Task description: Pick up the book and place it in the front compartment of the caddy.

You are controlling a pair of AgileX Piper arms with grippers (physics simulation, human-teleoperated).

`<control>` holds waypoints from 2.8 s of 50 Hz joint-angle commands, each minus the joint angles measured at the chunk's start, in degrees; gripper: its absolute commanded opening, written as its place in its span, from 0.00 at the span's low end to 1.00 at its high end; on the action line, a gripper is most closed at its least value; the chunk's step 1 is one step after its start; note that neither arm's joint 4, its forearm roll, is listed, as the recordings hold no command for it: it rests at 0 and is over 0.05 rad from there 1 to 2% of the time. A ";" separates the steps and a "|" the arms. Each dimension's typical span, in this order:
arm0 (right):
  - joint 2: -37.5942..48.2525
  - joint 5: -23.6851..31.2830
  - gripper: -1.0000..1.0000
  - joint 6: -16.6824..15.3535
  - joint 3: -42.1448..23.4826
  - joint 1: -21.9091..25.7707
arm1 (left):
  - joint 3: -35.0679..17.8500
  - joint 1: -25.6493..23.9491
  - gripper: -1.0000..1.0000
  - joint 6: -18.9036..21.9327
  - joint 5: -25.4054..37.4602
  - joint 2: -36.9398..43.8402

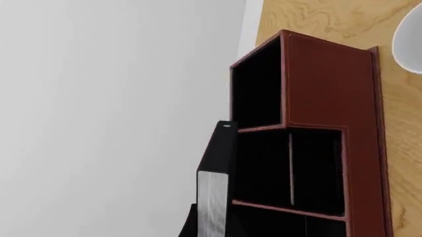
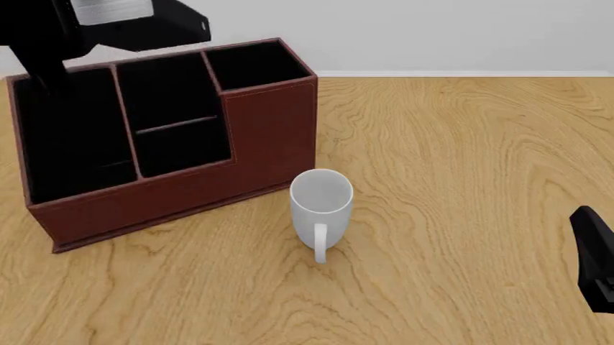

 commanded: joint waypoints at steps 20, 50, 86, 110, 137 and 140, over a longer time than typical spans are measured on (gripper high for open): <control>0.00 0.00 1.00 0.00 0.00 0.00 | -10.92 7.86 0.00 1.46 2.91 9.66; 0.00 0.01 1.00 0.00 0.00 0.00 | -26.64 7.99 0.00 -3.12 18.11 17.58; 0.00 0.00 1.00 0.00 0.00 0.01 | -36.76 8.94 0.00 -5.68 31.12 22.07; 0.00 0.00 1.00 0.00 0.00 0.00 | -42.00 9.21 0.00 -6.66 35.79 25.40; 0.00 0.01 1.00 -0.01 0.00 -0.01 | -41.30 7.57 0.00 -7.68 35.75 24.92; 0.00 0.00 1.00 0.00 0.00 0.01 | -40.97 7.52 0.00 -7.78 35.66 24.89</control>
